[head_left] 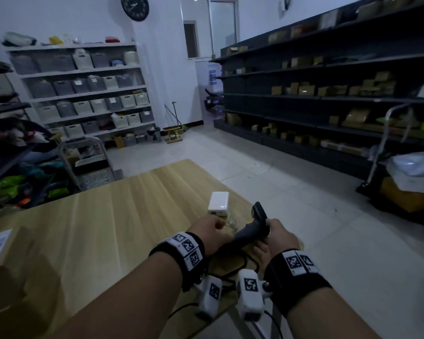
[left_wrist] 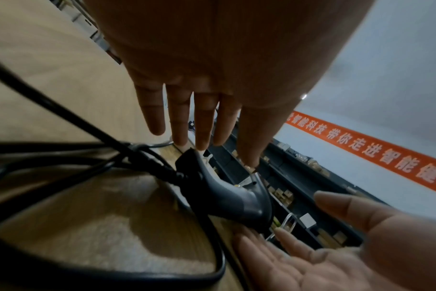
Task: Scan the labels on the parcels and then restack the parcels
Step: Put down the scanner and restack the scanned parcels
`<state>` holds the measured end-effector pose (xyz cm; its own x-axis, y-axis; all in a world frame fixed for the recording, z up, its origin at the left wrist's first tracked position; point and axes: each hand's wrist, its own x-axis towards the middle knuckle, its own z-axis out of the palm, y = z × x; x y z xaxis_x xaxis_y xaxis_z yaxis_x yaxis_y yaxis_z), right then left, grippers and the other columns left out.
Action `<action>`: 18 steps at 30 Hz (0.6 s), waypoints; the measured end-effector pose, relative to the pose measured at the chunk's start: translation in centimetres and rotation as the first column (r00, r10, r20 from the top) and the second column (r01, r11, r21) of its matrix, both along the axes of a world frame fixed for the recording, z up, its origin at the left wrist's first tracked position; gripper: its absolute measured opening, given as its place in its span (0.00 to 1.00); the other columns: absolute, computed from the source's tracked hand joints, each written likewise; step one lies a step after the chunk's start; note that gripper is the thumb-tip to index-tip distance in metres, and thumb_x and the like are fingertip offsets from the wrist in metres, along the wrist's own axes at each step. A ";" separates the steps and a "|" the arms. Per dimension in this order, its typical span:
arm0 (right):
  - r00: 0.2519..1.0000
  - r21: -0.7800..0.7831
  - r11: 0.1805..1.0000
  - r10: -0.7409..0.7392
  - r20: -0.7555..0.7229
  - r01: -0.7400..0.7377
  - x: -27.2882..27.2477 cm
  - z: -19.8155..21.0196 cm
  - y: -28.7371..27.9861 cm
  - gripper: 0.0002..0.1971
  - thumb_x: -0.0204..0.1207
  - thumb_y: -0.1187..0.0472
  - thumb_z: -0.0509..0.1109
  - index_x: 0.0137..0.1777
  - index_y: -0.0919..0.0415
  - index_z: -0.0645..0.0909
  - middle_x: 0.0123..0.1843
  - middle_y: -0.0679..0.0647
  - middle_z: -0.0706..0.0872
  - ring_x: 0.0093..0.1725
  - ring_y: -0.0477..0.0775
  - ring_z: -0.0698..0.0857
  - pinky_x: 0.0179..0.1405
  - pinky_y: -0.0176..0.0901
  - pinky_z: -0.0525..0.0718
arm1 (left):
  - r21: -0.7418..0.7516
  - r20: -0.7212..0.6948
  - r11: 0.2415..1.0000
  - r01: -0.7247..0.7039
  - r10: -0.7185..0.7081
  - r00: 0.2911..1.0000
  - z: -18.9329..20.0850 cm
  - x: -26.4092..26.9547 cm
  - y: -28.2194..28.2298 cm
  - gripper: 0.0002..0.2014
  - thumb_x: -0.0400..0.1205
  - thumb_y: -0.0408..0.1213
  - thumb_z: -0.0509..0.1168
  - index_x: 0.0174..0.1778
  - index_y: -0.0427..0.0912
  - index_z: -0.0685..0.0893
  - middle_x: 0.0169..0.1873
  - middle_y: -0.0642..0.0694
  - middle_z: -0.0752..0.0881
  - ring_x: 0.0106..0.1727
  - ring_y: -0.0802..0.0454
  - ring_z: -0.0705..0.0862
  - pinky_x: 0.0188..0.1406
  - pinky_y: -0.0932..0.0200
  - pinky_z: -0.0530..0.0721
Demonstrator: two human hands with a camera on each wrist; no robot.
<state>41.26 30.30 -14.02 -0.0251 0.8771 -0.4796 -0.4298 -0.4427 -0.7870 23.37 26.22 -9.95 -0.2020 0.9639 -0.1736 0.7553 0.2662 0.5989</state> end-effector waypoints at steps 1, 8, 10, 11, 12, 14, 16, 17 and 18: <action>0.999 -0.019 1.000 -0.010 -0.038 0.010 -0.3 0.0 0.0 0.16 0.77 0.52 0.74 0.59 0.62 0.84 0.60 0.62 0.91 0.57 0.65 0.91 0.63 0.62 0.89 | -0.034 -0.040 0.999 0.035 -0.036 0.999 -0.4 0.2 0.4 0.25 0.85 0.50 0.79 0.77 0.44 0.87 0.71 0.45 0.89 0.73 0.42 0.88 0.71 0.52 0.85; 0.988 -0.010 0.999 -0.047 -0.147 0.046 -1.6 0.2 -1.0 0.18 0.80 0.60 0.71 0.66 0.69 0.85 0.58 0.70 0.94 0.57 0.72 0.94 0.67 0.68 0.89 | -0.101 -0.112 0.982 0.158 -0.169 0.979 -1.5 0.5 1.0 0.15 0.82 0.46 0.83 0.62 0.46 0.95 0.56 0.46 0.96 0.60 0.46 0.93 0.62 0.52 0.90; 0.986 0.016 0.999 -0.047 -0.158 0.050 -1.9 0.5 -1.4 0.13 0.83 0.64 0.69 0.63 0.71 0.85 0.56 0.72 0.94 0.57 0.72 0.94 0.65 0.68 0.90 | -0.084 -0.046 0.983 0.165 -0.169 0.985 -1.4 0.3 0.6 0.14 0.82 0.42 0.84 0.63 0.47 0.97 0.56 0.47 0.97 0.60 0.49 0.94 0.66 0.51 0.91; 0.986 0.032 0.999 -0.037 -0.160 0.042 -2.0 0.7 -1.7 0.11 0.83 0.65 0.68 0.60 0.70 0.85 0.56 0.72 0.93 0.57 0.72 0.94 0.64 0.67 0.91 | -0.073 -0.026 0.984 0.164 -0.166 0.986 -1.3 0.1 0.4 0.13 0.82 0.41 0.83 0.62 0.47 0.98 0.55 0.47 0.98 0.59 0.49 0.95 0.67 0.51 0.92; 0.987 0.047 0.998 -0.027 -0.161 0.035 -2.2 0.8 -1.9 0.08 0.84 0.66 0.68 0.58 0.68 0.85 0.55 0.71 0.93 0.56 0.71 0.93 0.62 0.66 0.91 | -0.058 -0.012 0.984 0.166 -0.167 0.986 -1.3 0.0 0.2 0.12 0.82 0.40 0.83 0.61 0.47 0.98 0.53 0.48 0.98 0.58 0.49 0.95 0.65 0.51 0.92; 0.988 0.070 0.997 -0.009 -0.157 0.020 -2.7 1.1 -2.3 0.06 0.84 0.65 0.69 0.55 0.66 0.85 0.55 0.71 0.93 0.56 0.71 0.94 0.61 0.66 0.92 | -0.013 0.012 0.987 0.157 -0.157 0.988 -1.2 -0.2 -0.3 0.09 0.82 0.39 0.82 0.57 0.48 0.98 0.51 0.48 0.98 0.54 0.49 0.96 0.57 0.57 0.92; 0.986 0.113 0.994 0.011 -0.164 0.008 -3.4 1.6 -2.5 0.09 0.84 0.65 0.70 0.57 0.69 0.86 0.54 0.70 0.94 0.54 0.70 0.94 0.60 0.65 0.92 | 0.062 0.033 0.993 0.103 -0.106 0.994 -1.0 -0.7 -0.9 0.10 0.81 0.40 0.83 0.58 0.48 0.97 0.49 0.50 0.97 0.50 0.55 0.94 0.50 0.63 0.87; 0.985 0.144 0.990 0.031 -0.171 -0.006 -3.9 2.0 -2.5 0.10 0.84 0.64 0.69 0.58 0.71 0.87 0.53 0.69 0.95 0.53 0.70 0.95 0.59 0.64 0.93 | 0.102 0.054 0.993 0.065 -0.071 0.996 -0.9 -1.1 -1.1 0.12 0.80 0.40 0.84 0.59 0.47 0.97 0.48 0.52 0.97 0.48 0.60 0.93 0.47 0.66 0.86; 0.983 0.177 0.984 0.062 -0.172 -0.031 -4.4 2.5 -2.5 0.11 0.84 0.64 0.69 0.58 0.72 0.88 0.52 0.69 0.96 0.53 0.70 0.95 0.59 0.65 0.92 | 0.146 0.079 0.989 0.022 -0.034 0.996 -0.8 -1.6 -1.5 0.14 0.79 0.40 0.86 0.59 0.47 0.97 0.45 0.55 0.95 0.44 0.65 0.91 0.44 0.70 0.84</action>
<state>36.81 27.76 -11.48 -0.1381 0.9422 -0.3051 -0.5507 -0.3291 -0.7671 21.76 24.76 -10.72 -0.1652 0.9851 -0.0466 0.7085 0.1515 0.6893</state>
